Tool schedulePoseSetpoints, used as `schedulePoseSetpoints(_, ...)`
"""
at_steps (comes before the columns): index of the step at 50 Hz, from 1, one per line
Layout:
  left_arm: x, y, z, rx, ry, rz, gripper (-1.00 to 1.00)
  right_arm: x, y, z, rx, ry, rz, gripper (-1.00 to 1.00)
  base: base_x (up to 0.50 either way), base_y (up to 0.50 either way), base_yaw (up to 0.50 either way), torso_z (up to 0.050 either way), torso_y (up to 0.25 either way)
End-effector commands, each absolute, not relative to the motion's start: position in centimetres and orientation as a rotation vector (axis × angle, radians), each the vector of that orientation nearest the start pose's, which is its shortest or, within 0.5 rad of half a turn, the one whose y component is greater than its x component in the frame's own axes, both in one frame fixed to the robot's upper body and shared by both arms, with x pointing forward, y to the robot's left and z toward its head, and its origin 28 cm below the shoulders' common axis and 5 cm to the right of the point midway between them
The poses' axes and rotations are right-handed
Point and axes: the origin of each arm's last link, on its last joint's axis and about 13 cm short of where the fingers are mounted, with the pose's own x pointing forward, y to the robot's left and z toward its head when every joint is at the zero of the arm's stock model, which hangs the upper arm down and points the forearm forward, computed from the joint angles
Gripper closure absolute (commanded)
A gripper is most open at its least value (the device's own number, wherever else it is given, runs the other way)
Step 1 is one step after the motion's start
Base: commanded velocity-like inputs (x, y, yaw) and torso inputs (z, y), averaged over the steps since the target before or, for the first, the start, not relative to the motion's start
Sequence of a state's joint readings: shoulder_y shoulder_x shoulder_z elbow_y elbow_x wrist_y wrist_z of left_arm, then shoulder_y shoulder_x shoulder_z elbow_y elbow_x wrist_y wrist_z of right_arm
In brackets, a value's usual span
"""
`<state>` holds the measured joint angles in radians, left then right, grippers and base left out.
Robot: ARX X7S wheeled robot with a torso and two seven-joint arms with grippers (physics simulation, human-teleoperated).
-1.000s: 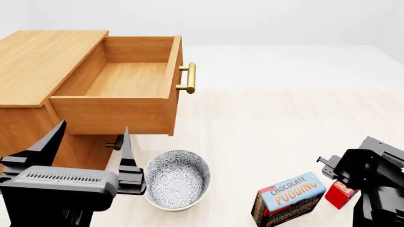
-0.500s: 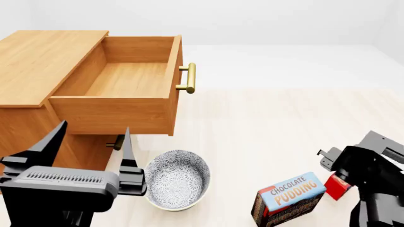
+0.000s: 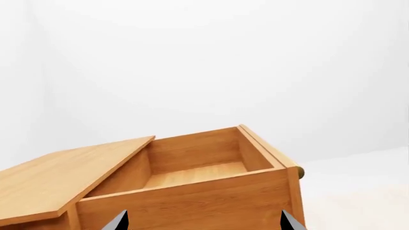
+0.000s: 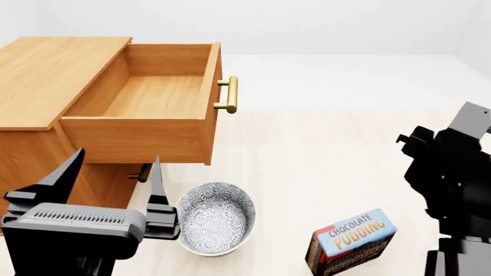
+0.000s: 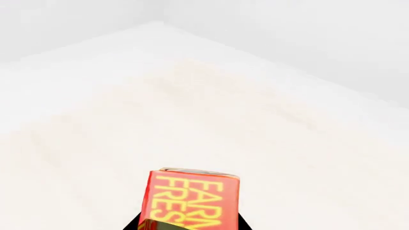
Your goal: Put the butter at the back in the top drawer of the cabinet and close it.
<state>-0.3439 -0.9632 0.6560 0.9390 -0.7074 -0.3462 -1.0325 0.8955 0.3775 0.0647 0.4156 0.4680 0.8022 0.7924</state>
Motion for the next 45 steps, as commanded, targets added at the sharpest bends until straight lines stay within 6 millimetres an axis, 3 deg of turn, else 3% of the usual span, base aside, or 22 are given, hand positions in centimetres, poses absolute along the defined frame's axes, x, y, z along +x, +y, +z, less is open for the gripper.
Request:
schedulePoseSetpoints(1, 15.1, 21.7, 17.6, 0.166, -0.269, -0.018, -1.0, 33.8, -19.2, 22.9, 0.089, 0.062, -0.745, 1.0, 0.0, 0.0, 0.0, 0.0, 0.0)
schedulePoseSetpoints(10, 15.0, 21.5, 17.9, 0.174, -0.282, -0.021, -1.0, 31.2, -16.3, 29.5, 0.134, -0.03, -0.565, 1.0, 0.0, 0.0, 0.0, 0.0, 0.001)
schedulePoseSetpoints(20, 15.1, 21.1, 18.1, 0.189, -0.299, -0.024, -1.0, 29.1, -13.1, 34.2, 0.121, -0.097, -0.41, 1.0, 0.0, 0.0, 0.0, 0.0, 0.001)
schedulePoseSetpoints(29, 15.7, 20.5, 17.9, 0.248, -0.331, -0.004, -1.0, 27.8, -11.1, 35.4, 0.159, -0.063, -0.235, 1.0, 0.0, 0.0, 0.0, 0.0, 0.001)
schedulePoseSetpoints(35, 16.2, 20.0, 17.9, 0.274, -0.357, 0.003, -1.0, 26.8, -9.7, 35.1, 0.19, -0.026, -0.114, 1.0, 0.0, 0.0, 0.0, 0.002, 0.002)
schedulePoseSetpoints(45, 16.9, 18.0, 18.3, 0.359, -0.431, -0.012, -1.0, 25.5, -7.9, 35.3, 0.201, -0.011, -0.009, 1.0, 0.0, 0.0, 0.0, 0.0, 0.001)
